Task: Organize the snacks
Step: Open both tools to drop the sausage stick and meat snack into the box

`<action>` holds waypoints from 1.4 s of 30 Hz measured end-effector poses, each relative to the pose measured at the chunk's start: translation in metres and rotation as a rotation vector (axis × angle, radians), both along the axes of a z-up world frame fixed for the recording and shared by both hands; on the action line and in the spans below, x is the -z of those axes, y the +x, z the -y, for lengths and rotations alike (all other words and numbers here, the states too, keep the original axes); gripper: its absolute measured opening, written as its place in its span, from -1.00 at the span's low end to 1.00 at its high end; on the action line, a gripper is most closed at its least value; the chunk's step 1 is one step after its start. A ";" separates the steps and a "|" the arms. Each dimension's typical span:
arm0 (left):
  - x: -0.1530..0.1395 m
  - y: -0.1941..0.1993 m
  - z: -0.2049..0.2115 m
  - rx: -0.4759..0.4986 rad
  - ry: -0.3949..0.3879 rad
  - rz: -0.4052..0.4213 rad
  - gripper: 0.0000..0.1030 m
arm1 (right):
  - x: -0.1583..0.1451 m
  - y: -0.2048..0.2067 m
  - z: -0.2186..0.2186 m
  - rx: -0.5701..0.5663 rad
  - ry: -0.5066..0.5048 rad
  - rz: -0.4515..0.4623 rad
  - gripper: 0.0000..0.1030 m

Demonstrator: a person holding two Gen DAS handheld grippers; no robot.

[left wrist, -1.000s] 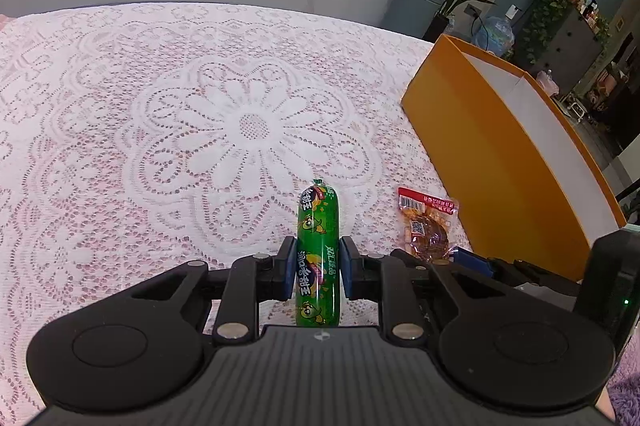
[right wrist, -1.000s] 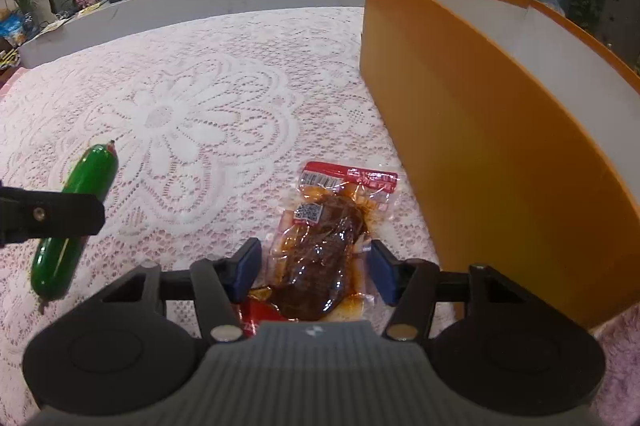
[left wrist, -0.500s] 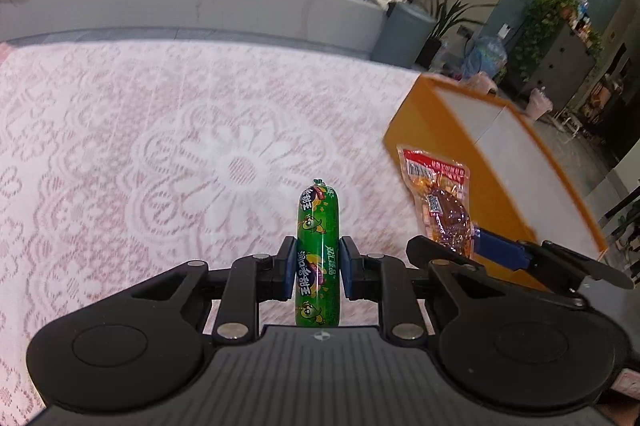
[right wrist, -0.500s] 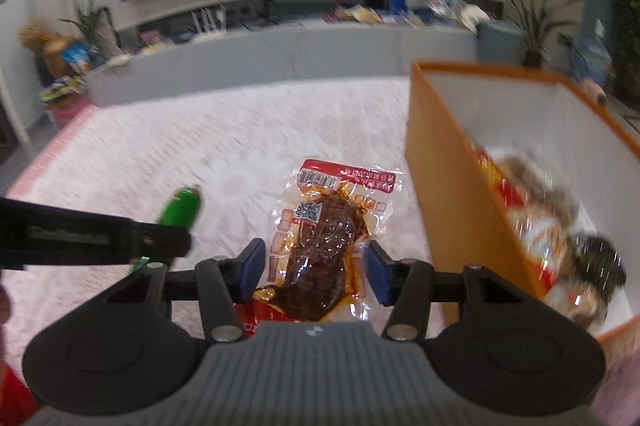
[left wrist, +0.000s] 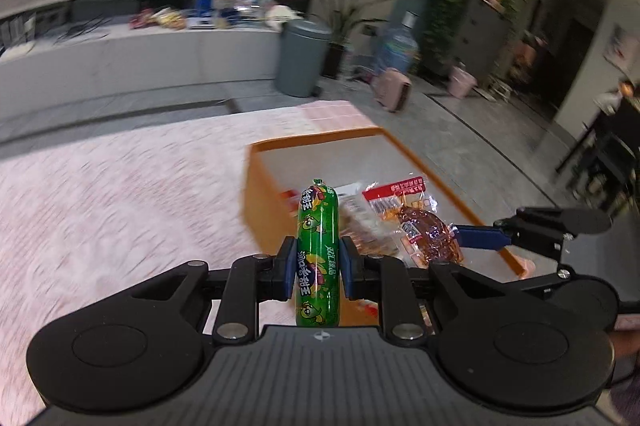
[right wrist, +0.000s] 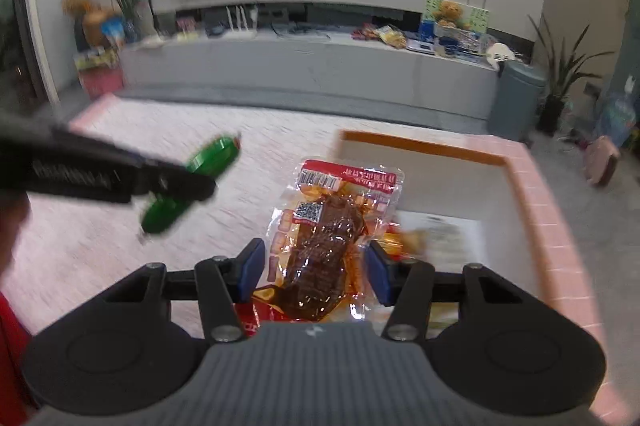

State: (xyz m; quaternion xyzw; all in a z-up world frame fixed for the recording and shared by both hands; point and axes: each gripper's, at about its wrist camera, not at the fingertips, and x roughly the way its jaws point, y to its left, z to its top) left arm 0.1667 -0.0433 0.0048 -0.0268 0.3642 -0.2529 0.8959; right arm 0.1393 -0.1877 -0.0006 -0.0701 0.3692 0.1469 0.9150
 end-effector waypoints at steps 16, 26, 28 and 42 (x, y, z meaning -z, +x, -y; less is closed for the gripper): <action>0.072 0.064 0.140 0.209 0.308 -0.103 -0.53 | 0.055 0.061 0.076 -0.004 -0.055 -0.198 0.05; 0.098 0.073 0.155 0.226 0.528 -0.108 -0.52 | 0.078 0.077 0.075 -0.047 -0.082 -0.253 0.08; 0.099 0.073 0.155 0.228 0.536 -0.110 -0.51 | 0.080 0.078 0.074 -0.040 -0.089 -0.261 0.10; 0.057 0.044 0.129 0.204 0.445 -0.024 -0.13 | 0.068 0.064 0.066 0.005 -0.091 -0.239 0.52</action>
